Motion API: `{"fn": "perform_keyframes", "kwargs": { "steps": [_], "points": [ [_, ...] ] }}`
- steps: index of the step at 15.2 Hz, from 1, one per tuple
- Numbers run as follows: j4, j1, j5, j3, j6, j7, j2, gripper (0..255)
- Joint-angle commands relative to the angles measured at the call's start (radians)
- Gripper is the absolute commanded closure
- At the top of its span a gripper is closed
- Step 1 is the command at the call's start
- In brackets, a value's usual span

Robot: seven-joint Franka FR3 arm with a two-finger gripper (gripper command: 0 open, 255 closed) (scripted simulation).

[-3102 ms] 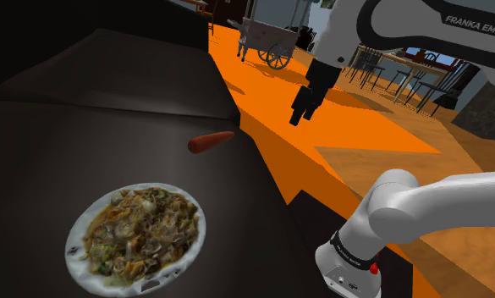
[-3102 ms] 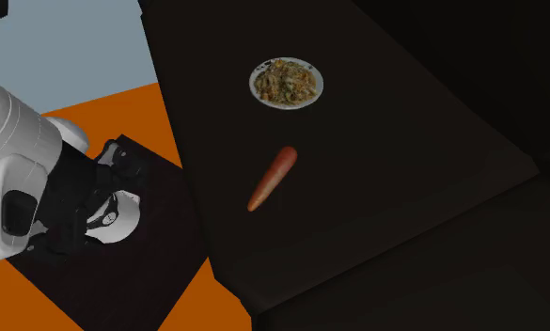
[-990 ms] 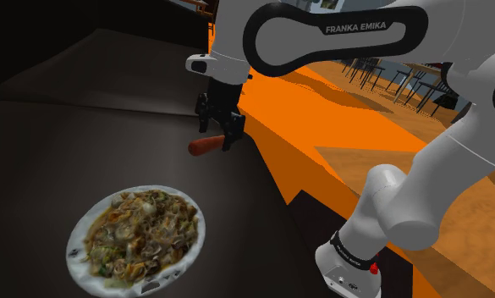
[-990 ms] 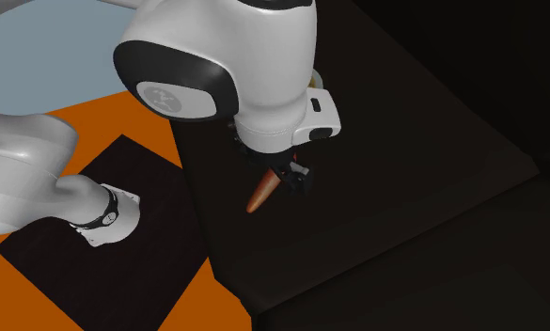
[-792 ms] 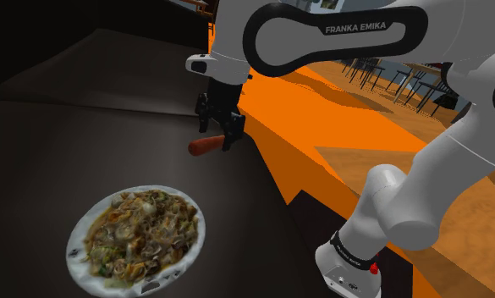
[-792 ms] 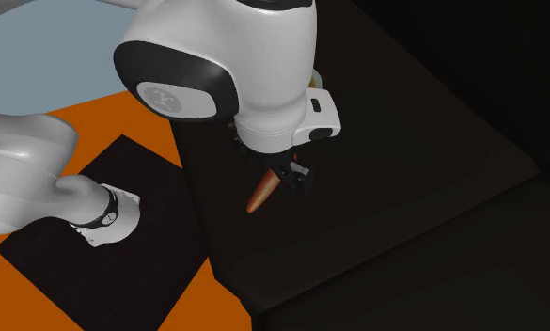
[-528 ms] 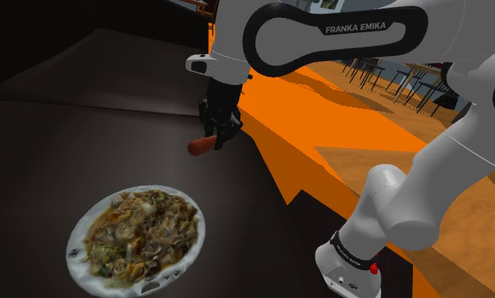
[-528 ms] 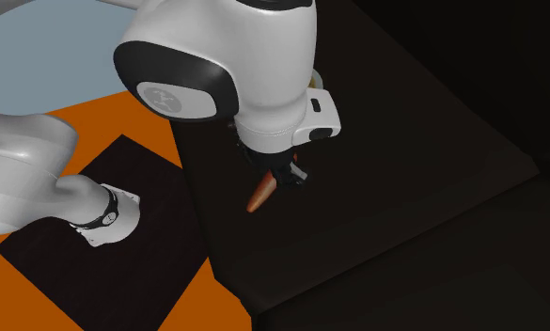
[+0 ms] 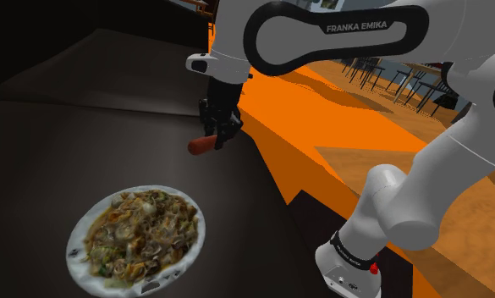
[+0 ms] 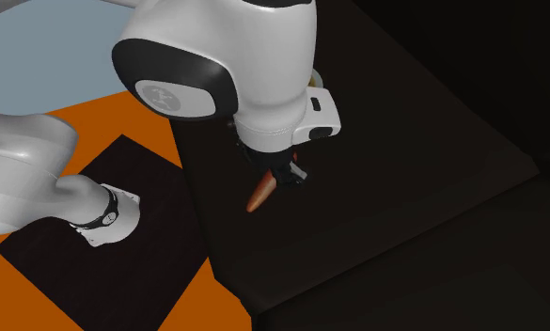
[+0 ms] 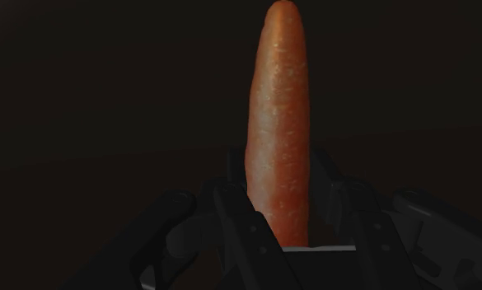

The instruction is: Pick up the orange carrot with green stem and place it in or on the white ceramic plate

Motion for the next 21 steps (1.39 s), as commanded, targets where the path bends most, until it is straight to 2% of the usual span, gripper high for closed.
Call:
{"fn": "perform_keyframes", "kwargs": {
  "steps": [1, 21],
  "points": [
    [0.02, 0.0, 0.0, 0.0, -0.022, 0.001, -0.002, 255],
    [0.281, 0.008, -0.002, 0.012, -0.272, 0.035, 0.008, 255]
  ]
}}
